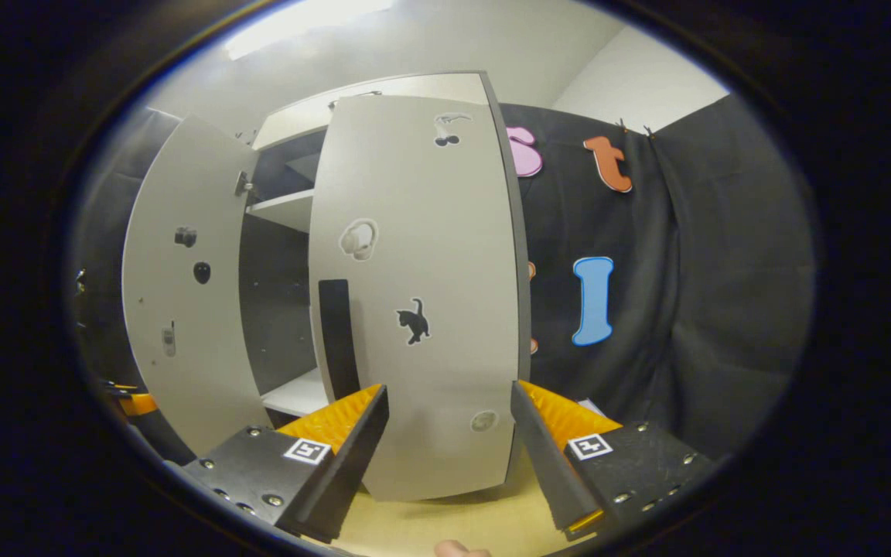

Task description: Grasp the bottle in the cabinet with the left hand and place it on the coaster, then close the right door with the right hand and the left door with the left hand.

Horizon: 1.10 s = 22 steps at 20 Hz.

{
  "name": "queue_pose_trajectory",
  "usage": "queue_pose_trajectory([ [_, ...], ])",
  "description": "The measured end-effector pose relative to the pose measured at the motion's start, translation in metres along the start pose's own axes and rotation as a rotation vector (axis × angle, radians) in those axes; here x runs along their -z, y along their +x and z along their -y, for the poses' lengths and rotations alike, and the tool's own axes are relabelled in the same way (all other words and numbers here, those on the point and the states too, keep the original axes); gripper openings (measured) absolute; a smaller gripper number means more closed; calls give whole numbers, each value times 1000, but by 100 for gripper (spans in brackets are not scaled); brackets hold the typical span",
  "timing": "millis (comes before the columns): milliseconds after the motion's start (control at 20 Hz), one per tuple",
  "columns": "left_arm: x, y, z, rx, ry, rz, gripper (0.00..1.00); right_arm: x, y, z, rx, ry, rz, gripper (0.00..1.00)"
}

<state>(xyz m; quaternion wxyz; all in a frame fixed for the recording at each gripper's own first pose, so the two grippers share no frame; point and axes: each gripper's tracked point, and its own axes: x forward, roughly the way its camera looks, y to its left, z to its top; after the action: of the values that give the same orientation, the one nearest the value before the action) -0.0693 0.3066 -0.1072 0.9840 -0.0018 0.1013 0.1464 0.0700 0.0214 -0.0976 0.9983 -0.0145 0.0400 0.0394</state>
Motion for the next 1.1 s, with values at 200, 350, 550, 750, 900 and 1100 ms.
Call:
queue_pose_trajectory([
  [200,1,-2,14,29,0,1,95,1,-3,7,7,-2,-3,93],
  [350,4,-1,25,55,1,2,89,2,-6,11,15,1,-6,96],
  [550,6,-2,37,87,1,-2,94,6,-10,17,26,3,-13,96],
  [750,8,-3,50,114,7,-5,99,8,-16,23,41,8,-19,96],
  [900,9,-1,59,138,1,-7,99,7,-19,28,51,6,-19,96],
  [1100,12,2,75,168,0,-10,94,7,-23,34,65,-2,-21,96],
])
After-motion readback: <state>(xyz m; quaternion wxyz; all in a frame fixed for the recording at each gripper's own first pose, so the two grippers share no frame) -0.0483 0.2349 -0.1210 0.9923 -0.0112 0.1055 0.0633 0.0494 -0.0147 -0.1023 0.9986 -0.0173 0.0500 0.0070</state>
